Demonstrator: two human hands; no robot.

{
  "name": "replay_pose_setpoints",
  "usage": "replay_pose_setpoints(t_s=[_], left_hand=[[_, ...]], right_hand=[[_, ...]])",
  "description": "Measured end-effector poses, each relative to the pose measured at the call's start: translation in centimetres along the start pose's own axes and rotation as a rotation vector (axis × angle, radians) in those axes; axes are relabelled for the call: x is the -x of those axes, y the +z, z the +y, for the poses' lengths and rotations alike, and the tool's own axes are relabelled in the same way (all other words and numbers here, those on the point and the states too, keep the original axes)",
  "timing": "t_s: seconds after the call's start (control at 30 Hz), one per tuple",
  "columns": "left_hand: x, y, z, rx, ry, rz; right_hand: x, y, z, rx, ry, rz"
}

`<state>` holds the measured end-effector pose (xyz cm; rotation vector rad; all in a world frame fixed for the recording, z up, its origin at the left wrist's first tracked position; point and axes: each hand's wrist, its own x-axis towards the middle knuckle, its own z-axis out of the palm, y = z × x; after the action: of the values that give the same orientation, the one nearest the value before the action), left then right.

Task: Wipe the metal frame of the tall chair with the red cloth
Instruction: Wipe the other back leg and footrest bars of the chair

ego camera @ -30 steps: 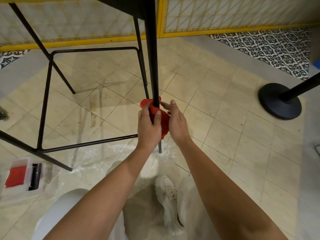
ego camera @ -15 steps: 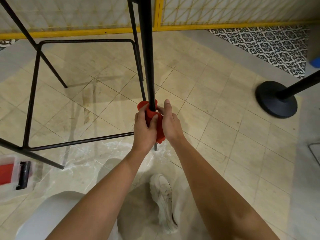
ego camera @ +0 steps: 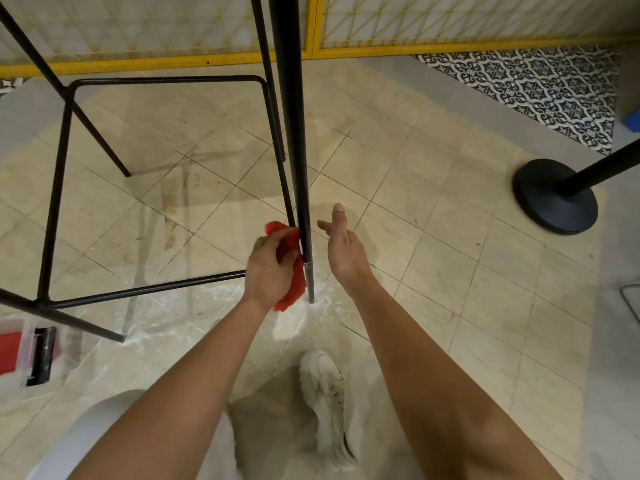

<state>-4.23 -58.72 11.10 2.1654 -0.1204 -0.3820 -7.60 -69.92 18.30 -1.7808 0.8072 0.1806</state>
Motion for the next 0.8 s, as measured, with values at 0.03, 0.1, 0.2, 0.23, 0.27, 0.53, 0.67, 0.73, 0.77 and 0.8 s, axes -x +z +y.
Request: replay_pose_setpoints(t_s=[0.03, 0.1, 0.2, 0.23, 0.27, 0.53, 0.67, 0.73, 0.77, 0.8], left_hand=[[-0.3, -0.4, 0.1, 0.012, -0.004, 0.04], [-0.9, -0.3, 0.1, -0.022, 0.033, 0.044], [-1.0, 0.9, -0.5, -0.154, 0.073, -0.078], [-0.6, 1.3, -0.8, -0.187, 0.053, -0.095], [0.0, 1.8, -1.1, -0.209, 0.04, -0.087], [3.0, 3.1, -2.3, -0.314, 0.102, 0.074], [3.1, 2.3, -2.7, -0.404, 0.125, 0.044], [2.7, 2.4, -2.2, -0.401, 0.101, 0.041], [2.5, 2.5, -1.8, -0.413, 0.113, 0.035], [2.2, 2.6, -1.6, -0.407, 0.12, 0.026]], right_hand=[[0.0, 0.0, 0.0, 0.003, 0.003, 0.003], [-0.1, 0.0, 0.1, 0.003, 0.005, 0.008], [0.0, 0.0, 0.2, -0.006, 0.003, 0.009], [0.0, 0.0, 0.2, -0.012, 0.006, 0.009], [0.0, -0.1, 0.3, -0.009, 0.01, 0.011], [0.1, -0.2, 0.4, 0.002, 0.02, 0.007], [0.2, -0.3, 0.3, 0.005, 0.005, 0.009], [0.3, -0.2, 0.3, 0.006, 0.004, 0.004], [0.3, -0.3, 0.4, 0.009, 0.004, -0.001], [0.3, -0.2, 0.5, 0.01, 0.006, -0.007]])
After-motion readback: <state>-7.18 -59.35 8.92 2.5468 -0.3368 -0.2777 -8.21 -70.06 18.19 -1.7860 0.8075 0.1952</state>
